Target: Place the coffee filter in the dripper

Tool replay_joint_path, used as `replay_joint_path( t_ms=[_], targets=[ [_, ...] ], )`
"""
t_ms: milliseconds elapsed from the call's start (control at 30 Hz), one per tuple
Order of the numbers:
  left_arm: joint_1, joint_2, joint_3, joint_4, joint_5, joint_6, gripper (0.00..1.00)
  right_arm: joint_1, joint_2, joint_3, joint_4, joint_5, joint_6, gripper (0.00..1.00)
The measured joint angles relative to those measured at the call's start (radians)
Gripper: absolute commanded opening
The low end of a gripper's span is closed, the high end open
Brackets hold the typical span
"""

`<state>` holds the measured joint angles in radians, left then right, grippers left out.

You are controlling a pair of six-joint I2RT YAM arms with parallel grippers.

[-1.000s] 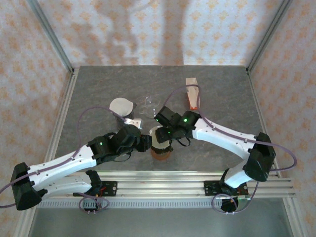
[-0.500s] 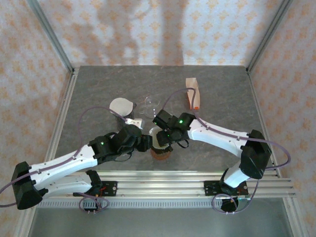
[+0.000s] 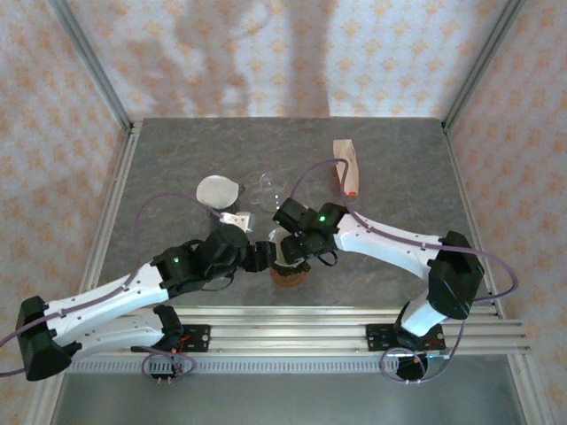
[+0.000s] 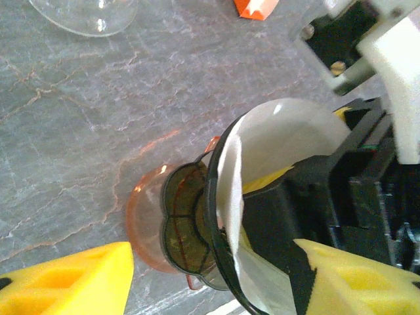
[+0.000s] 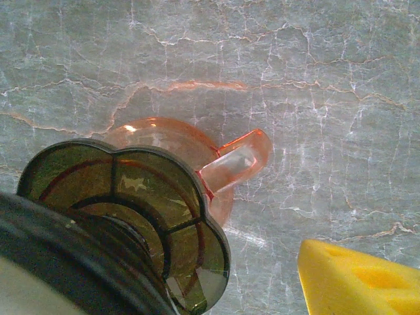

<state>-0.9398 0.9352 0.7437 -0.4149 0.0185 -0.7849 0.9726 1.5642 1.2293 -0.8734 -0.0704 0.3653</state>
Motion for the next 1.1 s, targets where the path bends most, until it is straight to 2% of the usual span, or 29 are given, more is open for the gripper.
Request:
replay_joint_path(
  t_ms=[133,333,467,833,1100],
  targets=[
    [0.000,0.010,0.000,0.017,0.000,0.001,0.68,0.000,0.000,0.000,0.000,0.000,0.000,0.69],
    [0.000,0.058,0.000,0.007,-0.006,0.000,0.48,0.000,0.000,0.000,0.000,0.000,0.000,0.68],
    [0.000,0.059,0.001,0.002,-0.011,0.000,0.42,0.000,0.000,0.000,0.000,-0.001,0.000,0.68],
    [0.000,0.064,0.003,0.003,-0.007,0.000,0.41,0.002,-0.007,0.000,0.012,0.001,0.003,0.69],
    [0.000,0.071,0.003,0.003,-0.006,0.000,0.41,0.002,-0.122,0.000,0.035,0.019,0.027,0.69]
  ],
)
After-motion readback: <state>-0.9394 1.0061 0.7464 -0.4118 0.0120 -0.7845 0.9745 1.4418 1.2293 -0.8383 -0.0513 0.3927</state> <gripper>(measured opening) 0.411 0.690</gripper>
